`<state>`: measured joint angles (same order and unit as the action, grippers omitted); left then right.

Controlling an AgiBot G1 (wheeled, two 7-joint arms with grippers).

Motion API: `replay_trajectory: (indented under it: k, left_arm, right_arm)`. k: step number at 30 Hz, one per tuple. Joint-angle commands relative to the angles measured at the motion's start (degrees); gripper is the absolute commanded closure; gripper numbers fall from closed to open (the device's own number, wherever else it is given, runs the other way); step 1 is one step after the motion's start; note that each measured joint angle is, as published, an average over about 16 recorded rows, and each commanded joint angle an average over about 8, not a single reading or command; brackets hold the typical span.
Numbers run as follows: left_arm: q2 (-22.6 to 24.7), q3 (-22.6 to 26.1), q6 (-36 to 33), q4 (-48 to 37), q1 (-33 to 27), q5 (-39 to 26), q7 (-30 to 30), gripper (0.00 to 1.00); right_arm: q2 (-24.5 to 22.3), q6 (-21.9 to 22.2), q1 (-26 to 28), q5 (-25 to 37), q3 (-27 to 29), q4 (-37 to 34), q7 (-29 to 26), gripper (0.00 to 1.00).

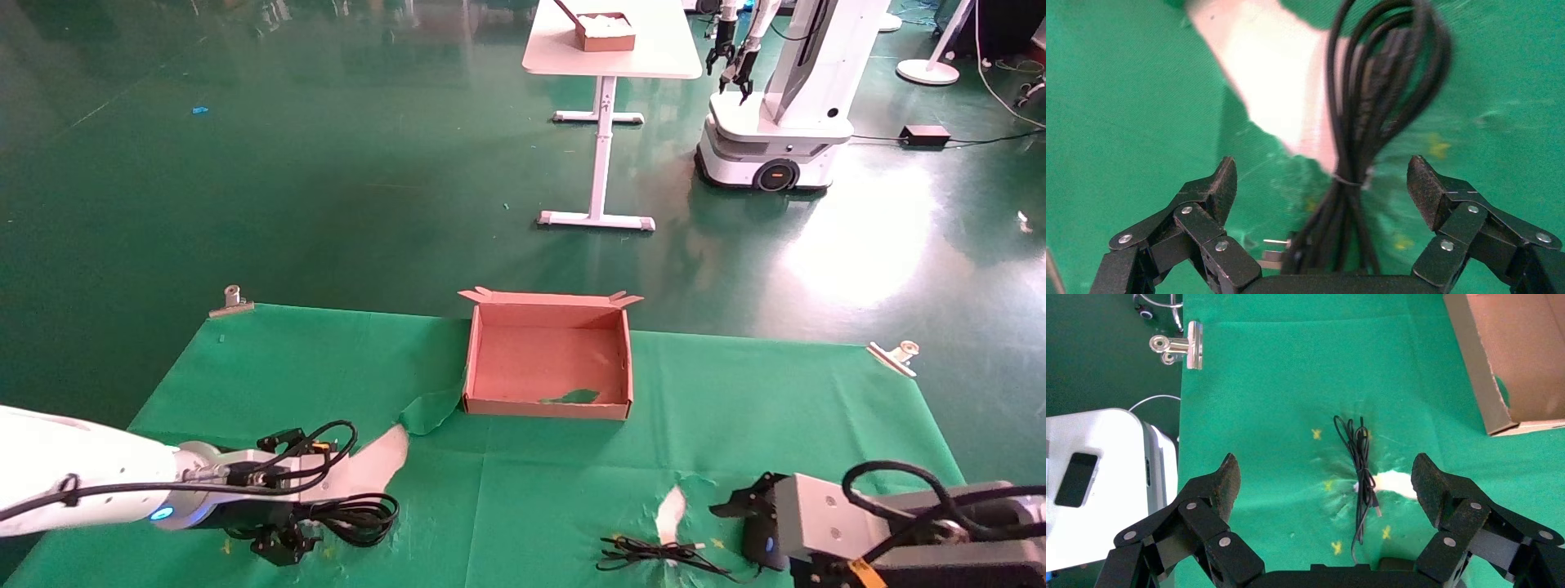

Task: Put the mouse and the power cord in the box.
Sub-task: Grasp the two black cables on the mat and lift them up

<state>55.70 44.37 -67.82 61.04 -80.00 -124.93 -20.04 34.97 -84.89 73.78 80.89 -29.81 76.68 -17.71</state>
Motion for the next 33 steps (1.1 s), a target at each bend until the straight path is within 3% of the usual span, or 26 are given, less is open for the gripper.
replay_trajectory:
  k: [1, 7, 11, 17, 27, 28, 30, 33]
  left_arm:
    - [1.1, 0.4, 1.2, -2.0, -0.5, -1.4, 0.1, 0.00]
    - [2.9, 0.8, 2.5, -4.7, -1.6, -3.0, 0.6, 0.00]
    - [3.3, 0.9, 2.7, -5.6, -1.9, -2.9, 1.4, 0.00]
    - [3.5, 0.9, 2.9, -6.4, -2.1, -2.6, 2.0, 0.00]
    - [3.6, 0.9, 3.0, -6.8, -2.2, -2.5, 2.3, 0.00]
    - [3.6, 0.9, 3.0, -6.8, -2.2, -2.5, 2.3, 0.00]
    - [3.6, 0.9, 3.0, -6.8, -2.2, -2.5, 2.3, 0.00]
    - [3.6, 0.9, 3.0, -6.9, -2.2, -2.5, 2.3, 0.37]
  right_arm:
    - [-0.1, -0.1, 0.1, -0.1, 0.0, 0.0, 0.0, 0.00]
    - [-0.1, 0.4, -0.1, 1.6, -0.7, 0.1, -0.5, 0.00]
    - [1.8, 1.2, 1.0, 6.7, -2.7, -0.5, -2.1, 0.00]
    - [9.8, 1.7, 5.7, 17.7, -7.9, -5.0, -3.1, 0.00]
    - [23.7, 5.1, 10.6, 29.3, -14.6, -21.2, 0.8, 0.01]
    - [24.5, 5.6, 10.8, 29.8, -14.8, -22.6, 1.2, 0.04]
    - [25.8, 6.7, 11.1, 30.5, -15.2, -25.2, 1.9, 0.27]
    - [27.2, 7.9, 11.4, 31.1, -15.4, -27.9, 2.7, 0.64]
